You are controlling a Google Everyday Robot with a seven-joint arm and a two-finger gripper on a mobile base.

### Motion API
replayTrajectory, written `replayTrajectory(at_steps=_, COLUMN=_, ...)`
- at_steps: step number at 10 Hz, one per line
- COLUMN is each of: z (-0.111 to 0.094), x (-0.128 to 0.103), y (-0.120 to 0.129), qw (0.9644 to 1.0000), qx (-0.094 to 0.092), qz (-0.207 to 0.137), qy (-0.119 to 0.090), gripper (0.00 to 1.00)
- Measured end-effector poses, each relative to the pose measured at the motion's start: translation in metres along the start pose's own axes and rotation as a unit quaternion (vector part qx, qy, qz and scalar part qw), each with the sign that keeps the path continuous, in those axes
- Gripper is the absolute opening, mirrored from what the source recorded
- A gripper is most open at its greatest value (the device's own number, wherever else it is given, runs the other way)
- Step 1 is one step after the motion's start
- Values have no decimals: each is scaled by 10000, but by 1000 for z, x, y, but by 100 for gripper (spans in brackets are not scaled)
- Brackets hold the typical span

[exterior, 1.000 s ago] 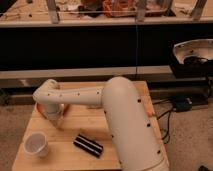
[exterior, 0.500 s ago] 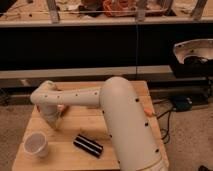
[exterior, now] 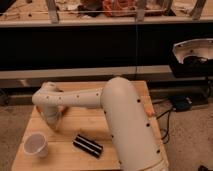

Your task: Push the ceramic bowl across the table

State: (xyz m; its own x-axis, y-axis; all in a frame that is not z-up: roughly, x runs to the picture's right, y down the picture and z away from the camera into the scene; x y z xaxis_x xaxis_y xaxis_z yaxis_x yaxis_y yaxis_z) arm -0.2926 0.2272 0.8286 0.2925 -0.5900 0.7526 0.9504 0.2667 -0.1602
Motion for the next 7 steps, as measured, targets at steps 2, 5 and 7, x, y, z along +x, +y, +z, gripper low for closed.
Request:
replayTrajectory(at_steps=2, z=3, x=0, y=5, qw=10000, qx=33, qz=36, qy=-36, gripper=4)
replayTrajectory(at_steps=5, z=3, x=-8, y=7, qw=9999, qx=103, qz=20, qy=-108, gripper=4)
replayTrajectory(at_steps=7, z=4, x=-12, y=14, qw=9998, qx=120, qz=21, qy=-159, gripper=4)
